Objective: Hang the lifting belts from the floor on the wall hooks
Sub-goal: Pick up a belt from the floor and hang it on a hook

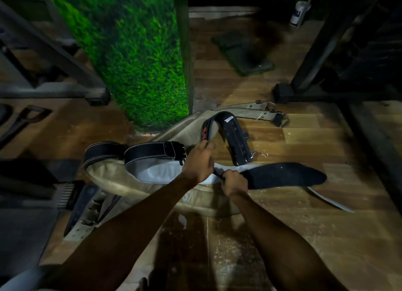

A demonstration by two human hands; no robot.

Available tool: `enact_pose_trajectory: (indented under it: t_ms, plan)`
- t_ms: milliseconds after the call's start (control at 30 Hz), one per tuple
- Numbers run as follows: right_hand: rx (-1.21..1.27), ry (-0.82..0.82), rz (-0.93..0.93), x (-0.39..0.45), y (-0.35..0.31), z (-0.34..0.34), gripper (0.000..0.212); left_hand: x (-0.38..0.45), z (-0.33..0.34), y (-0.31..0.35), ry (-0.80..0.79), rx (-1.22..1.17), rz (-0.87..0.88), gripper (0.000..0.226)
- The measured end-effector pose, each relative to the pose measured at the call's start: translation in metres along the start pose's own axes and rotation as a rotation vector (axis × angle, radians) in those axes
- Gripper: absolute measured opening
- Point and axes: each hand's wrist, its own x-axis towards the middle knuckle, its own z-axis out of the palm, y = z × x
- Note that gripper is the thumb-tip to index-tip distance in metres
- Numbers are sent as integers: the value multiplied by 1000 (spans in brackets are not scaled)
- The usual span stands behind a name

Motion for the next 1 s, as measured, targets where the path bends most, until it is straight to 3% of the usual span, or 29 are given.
enact_pose_trajectory:
  t_ms: [100,233,400,500,600,667,767,867,1000]
  plan:
    - [-26,29,27,-12,0,-22,24,-6,-17,5,-14,-34,-33,38]
    - [28,52,74,-38,-5,-83,23,-26,-62,29,-101,-75,-119,50]
    - [204,38,21,-89,-34,-186,22,-45,-152,75,-249,-245,-340,50]
    - [223,-41,-104,-134,-73,-273,19,-41,-241,116,-296,-393,-593,50]
    - [308,-61,-43,-170,-102,-340,25,-38,-326,148,-381,-693,-941,28]
    - [429,-36,13,-187,-112,-383,27,-47,-379,165,-512,-815,-1024,8]
    - [644,-144,123,-203,-124,-432,26,-61,-433,193,-552,-920,-1117,19]
    - [884,-132,306,-232,-163,-495,20,-64,-494,230,-487,-1038,-1102,36]
    - [1077,-282,378,-282,-218,-587,19,-57,-563,254,-423,-1082,-1051,63]
